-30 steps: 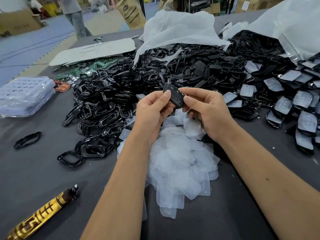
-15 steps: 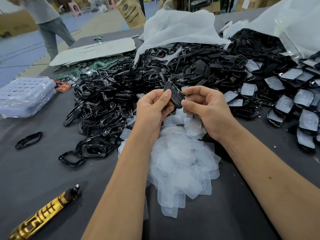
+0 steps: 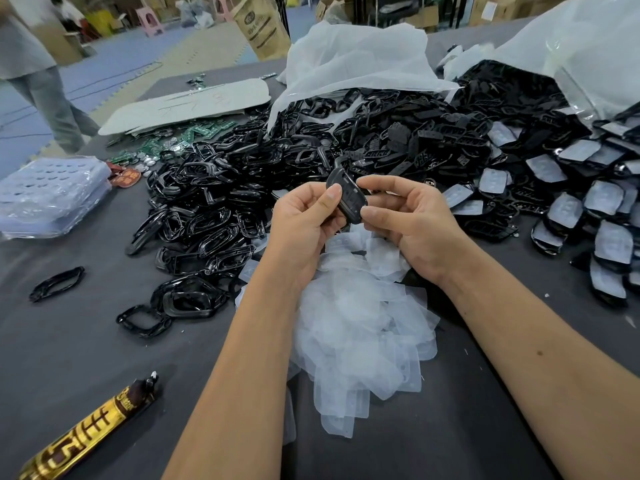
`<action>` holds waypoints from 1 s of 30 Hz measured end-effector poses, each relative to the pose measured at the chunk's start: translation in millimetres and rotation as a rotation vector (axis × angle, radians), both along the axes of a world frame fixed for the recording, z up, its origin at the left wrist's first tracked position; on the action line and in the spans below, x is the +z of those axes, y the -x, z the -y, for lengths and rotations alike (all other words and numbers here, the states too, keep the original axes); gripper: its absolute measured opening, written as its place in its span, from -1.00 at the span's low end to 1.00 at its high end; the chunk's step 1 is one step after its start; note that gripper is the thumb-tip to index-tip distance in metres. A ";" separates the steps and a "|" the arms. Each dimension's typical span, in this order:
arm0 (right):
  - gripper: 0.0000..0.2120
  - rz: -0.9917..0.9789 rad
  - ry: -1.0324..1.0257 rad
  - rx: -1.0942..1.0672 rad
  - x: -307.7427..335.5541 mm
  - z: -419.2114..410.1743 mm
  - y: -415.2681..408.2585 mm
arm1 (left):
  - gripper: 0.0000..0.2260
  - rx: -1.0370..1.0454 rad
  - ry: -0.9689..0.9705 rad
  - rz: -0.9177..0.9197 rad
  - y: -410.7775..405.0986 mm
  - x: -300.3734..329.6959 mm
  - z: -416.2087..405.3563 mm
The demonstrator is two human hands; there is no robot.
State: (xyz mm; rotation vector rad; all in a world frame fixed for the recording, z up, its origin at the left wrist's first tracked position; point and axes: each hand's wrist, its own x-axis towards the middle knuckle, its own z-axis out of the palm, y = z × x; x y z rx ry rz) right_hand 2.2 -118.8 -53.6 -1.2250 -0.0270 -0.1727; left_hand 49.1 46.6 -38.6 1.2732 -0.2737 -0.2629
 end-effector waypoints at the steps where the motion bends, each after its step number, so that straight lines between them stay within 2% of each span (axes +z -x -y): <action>1: -0.64 -0.007 -0.037 0.006 0.1 -0.1 -0.7 | -0.87 -0.008 -0.018 0.001 0.9 0.3 0.6; 10: -0.58 0.034 -0.249 0.086 3.2 6.7 5.5 | -0.88 -0.107 0.018 0.010 6.7 5.5 3.7; 15: -0.61 0.068 -0.208 0.109 12.7 11.3 11.3 | -0.87 -0.137 0.047 0.032 7.0 9.7 5.7; 20: -0.68 0.075 0.191 -0.179 31.5 33.5 18.7 | -0.91 -0.026 -0.056 0.050 8.5 13.9 26.1; 26: -0.72 0.143 0.768 -0.491 58.8 93.9 48.0 | -0.70 -0.100 -0.154 0.050 19.2 45.2 93.1; 30: -0.74 0.054 1.145 -0.660 68.3 130.9 70.8 | -0.49 -0.062 -0.514 0.384 39.8 48.5 152.3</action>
